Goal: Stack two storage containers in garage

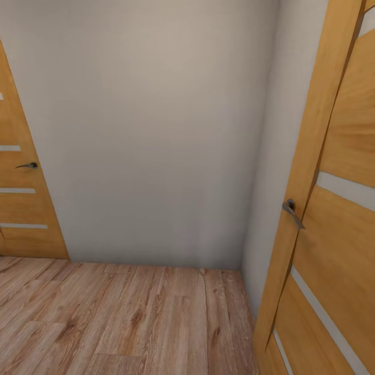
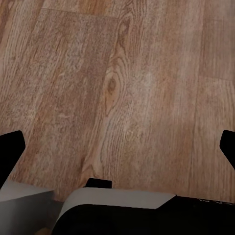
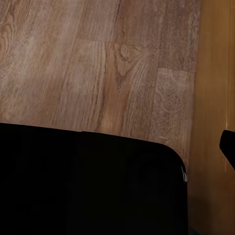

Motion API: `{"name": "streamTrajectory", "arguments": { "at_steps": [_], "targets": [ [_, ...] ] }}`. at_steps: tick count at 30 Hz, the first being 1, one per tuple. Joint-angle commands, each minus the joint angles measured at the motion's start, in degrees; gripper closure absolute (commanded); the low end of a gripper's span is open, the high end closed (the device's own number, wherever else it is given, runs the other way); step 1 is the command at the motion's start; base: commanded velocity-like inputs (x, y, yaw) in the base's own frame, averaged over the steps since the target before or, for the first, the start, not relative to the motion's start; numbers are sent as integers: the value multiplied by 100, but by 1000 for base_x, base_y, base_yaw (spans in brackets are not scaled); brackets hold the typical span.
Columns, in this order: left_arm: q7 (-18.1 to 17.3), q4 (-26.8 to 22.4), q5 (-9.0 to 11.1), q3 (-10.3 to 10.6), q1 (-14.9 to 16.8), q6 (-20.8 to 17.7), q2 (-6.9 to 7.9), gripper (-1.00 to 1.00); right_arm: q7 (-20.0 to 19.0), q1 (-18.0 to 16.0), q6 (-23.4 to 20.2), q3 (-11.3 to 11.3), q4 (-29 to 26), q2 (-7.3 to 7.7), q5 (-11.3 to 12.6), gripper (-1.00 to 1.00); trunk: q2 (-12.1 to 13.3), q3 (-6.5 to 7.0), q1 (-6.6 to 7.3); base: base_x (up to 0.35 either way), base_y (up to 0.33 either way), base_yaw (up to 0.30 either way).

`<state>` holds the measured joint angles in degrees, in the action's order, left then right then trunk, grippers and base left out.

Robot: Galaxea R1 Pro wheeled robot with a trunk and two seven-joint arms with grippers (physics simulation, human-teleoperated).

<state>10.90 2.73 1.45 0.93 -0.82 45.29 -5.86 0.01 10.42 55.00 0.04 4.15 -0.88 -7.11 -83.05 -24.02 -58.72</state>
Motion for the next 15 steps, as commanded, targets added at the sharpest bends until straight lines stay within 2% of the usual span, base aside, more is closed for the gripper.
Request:
{"name": "streamTrajectory", "arguments": {
  "at_steps": [1, 6, 12, 15],
  "targets": [
    [10, 8, 13, 12, 3, 23, -2, -100, 3, -3, 20, 8, 7, 0, -12, -100, -2, -3, 0, 0, 0, 0],
    [9, 8, 13, 12, 3, 23, -3, -100, 0, 0, 20, 5, 7, 0, -17, -100, -2, -3, 0, 18, 0, 0],
    [9, 8, 13, 12, 3, 20, 2, -100, -1, 1, 20, 4, 7, 0, -18, -100, -2, -3, 0, 226, 0, 0],
    [9, 8, 13, 12, 3, 22, 0, -100, -1, -1, 20, 4, 7, 0, -19, -100, -2, -3, 0, 78, 0, 0]
  ]
}}
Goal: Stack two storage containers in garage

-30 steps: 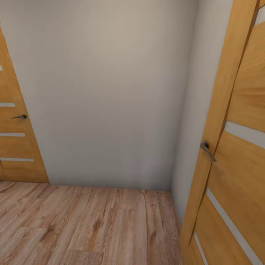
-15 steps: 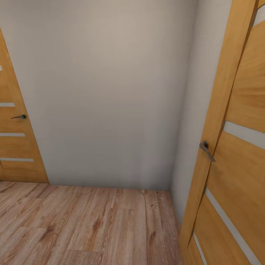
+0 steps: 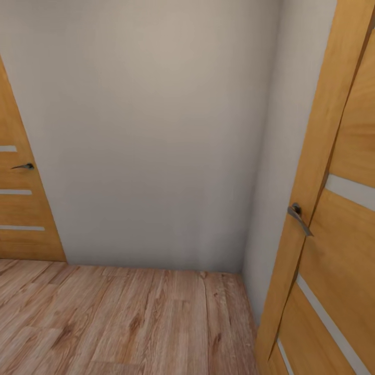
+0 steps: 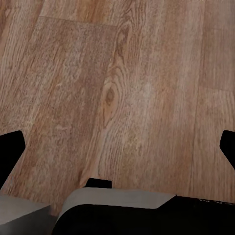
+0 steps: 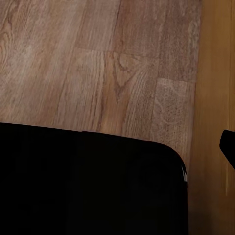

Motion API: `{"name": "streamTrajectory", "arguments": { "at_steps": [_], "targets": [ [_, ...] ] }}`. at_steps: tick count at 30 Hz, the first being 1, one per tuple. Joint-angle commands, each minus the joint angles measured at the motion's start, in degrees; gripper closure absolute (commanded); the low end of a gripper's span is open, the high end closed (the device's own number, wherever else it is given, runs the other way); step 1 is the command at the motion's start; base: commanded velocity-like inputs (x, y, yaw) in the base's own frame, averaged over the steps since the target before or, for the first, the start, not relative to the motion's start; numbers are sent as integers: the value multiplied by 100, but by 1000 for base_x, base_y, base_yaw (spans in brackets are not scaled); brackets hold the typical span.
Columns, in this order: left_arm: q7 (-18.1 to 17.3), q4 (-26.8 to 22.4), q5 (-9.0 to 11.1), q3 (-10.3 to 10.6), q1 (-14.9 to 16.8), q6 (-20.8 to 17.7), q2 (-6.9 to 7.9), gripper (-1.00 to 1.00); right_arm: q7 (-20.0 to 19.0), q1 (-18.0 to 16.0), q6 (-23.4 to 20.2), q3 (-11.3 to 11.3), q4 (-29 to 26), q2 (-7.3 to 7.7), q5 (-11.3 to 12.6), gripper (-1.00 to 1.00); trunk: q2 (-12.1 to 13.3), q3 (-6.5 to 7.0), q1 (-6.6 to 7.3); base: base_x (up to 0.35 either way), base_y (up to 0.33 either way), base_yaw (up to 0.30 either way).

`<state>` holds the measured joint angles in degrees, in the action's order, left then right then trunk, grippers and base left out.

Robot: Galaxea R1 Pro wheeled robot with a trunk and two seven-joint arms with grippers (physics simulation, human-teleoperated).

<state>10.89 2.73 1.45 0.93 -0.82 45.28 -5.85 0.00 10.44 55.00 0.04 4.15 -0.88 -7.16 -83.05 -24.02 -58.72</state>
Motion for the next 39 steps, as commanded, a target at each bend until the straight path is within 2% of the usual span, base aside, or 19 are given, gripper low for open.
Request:
{"name": "streamTrajectory", "arguments": {
  "at_steps": [1, 32, 39],
  "targets": [
    [10, 8, 13, 12, 3, 24, -2, -100, 0, -2, 20, 5, 7, 0, -13, -100, -2, -3, -1, 22, 0, 0],
    [17, 8, 13, 12, 3, 25, -4, -100, -32, -1, 25, 5, 7, 9, -19, -100, -2, -3, -1, 3, 19, 0],
    [18, 8, 13, 12, 3, 25, -4, -100, -35, 0, 23, 5, 7, 9, -20, -100, -2, -3, -1, 204, 0, 0]
  ]
}}
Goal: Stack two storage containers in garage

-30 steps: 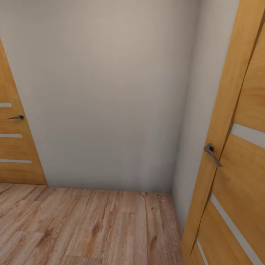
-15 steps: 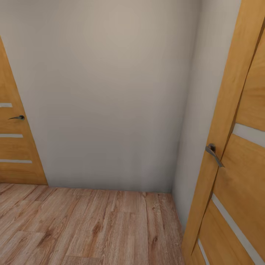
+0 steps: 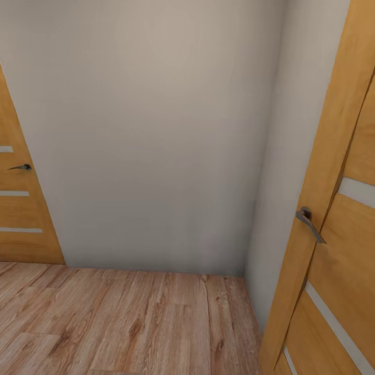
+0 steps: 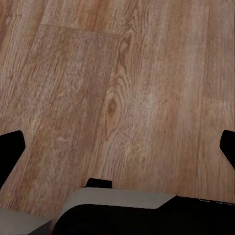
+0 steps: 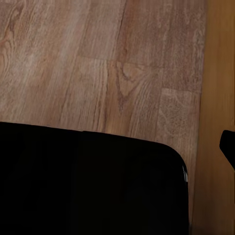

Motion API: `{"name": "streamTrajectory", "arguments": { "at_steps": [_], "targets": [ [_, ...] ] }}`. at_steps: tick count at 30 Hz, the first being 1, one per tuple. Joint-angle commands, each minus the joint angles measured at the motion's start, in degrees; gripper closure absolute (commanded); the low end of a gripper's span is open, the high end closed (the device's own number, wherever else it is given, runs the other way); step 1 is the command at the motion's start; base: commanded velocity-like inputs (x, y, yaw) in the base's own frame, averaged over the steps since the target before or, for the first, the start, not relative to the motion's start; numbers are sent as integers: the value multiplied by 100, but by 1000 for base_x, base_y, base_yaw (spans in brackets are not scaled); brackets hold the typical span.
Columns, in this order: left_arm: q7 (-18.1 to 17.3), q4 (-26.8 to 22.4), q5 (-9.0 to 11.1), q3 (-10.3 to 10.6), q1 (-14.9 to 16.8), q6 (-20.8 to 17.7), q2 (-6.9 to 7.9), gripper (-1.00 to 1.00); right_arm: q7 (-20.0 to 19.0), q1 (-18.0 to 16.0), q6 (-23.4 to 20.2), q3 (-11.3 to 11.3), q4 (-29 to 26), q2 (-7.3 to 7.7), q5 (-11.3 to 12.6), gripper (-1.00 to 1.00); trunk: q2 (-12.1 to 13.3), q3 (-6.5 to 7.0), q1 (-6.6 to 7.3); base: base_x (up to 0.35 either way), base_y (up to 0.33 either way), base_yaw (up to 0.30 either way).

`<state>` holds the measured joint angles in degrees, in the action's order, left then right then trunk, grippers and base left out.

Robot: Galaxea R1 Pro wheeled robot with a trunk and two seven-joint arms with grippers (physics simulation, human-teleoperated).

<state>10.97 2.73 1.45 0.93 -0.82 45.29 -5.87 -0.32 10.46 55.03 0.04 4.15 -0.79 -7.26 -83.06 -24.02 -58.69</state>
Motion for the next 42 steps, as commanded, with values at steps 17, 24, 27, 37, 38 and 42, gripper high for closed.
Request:
{"name": "streamTrajectory", "arguments": {
  "at_steps": [17, 24, 27, 37, 38, 42],
  "targets": [
    [10, 8, 13, 12, 3, 23, 7, -100, -3, -5, 18, 4, 7, 0, -12, -100, -2, -3, -4, 185, -17, 0],
    [10, 8, 13, 12, 3, 23, 9, -100, -3, -7, 20, 4, 7, 0, -11, -100, -2, -3, -4, 6, -26, 0],
    [10, 8, 13, 12, 3, 25, 8, -100, 13, -6, 17, 4, 7, 0, -4, -100, -2, -3, -4, 0, -2, 0],
    [10, 8, 13, 12, 3, 23, -1, -100, -8, -5, 17, 4, 7, 0, -5, -100, -2, -3, -4, 5, 0, 0],
    [10, 8, 13, 12, 3, 23, -1, -100, -11, -5, 17, 4, 7, 0, -4, -100, -2, -3, -4, 108, 0, 0],
    [10, 8, 13, 12, 3, 23, 5, -100, -19, -6, 17, 4, 7, 0, -4, -100, -2, -3, -4, 241, 0, 0]
  ]
}}
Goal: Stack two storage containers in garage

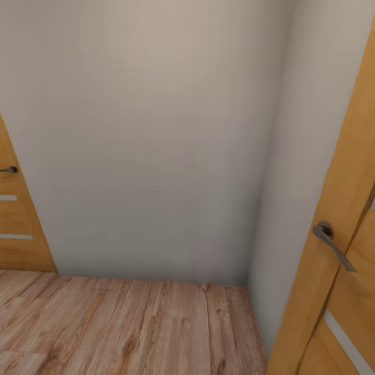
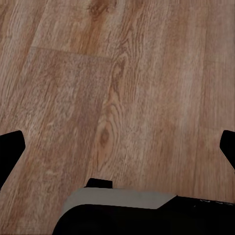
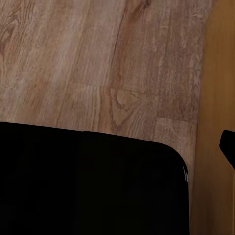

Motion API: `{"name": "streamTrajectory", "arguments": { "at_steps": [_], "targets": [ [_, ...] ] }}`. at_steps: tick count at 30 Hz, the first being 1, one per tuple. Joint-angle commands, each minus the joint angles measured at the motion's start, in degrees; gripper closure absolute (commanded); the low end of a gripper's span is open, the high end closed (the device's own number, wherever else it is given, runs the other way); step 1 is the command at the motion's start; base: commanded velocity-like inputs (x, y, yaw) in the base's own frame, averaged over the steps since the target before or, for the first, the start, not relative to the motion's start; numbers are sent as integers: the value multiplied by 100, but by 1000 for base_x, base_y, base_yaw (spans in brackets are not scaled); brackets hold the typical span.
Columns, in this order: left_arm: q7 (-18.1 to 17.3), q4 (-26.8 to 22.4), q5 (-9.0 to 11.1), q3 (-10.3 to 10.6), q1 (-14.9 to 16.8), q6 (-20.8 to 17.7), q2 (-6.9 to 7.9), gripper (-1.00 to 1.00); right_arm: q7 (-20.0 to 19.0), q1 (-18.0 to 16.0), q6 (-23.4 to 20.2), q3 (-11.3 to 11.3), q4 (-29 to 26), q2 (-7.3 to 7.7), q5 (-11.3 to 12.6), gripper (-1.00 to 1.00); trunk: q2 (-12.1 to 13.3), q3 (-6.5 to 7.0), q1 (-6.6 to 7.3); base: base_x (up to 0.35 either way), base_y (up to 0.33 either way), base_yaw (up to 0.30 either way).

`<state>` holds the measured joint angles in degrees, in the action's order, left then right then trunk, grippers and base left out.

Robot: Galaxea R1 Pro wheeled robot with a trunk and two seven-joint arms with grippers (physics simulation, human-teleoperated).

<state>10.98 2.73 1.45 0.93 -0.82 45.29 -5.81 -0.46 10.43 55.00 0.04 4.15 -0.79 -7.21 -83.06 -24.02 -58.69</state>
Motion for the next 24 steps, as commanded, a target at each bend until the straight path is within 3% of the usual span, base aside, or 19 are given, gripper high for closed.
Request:
{"name": "streamTrajectory", "arguments": {
  "at_steps": [1, 24],
  "targets": [
    [10, 8, 13, 13, 3, 23, -1, -100, -5, -2, 20, 5, 7, 0, -9, -100, -2, -3, -4, 300, 0, 0],
    [10, 8, 13, 13, 3, 23, 10, -100, 1, -4, 20, 5, 7, 0, -8, -100, -2, -3, -4, 322, 0, 0]
  ]
}}
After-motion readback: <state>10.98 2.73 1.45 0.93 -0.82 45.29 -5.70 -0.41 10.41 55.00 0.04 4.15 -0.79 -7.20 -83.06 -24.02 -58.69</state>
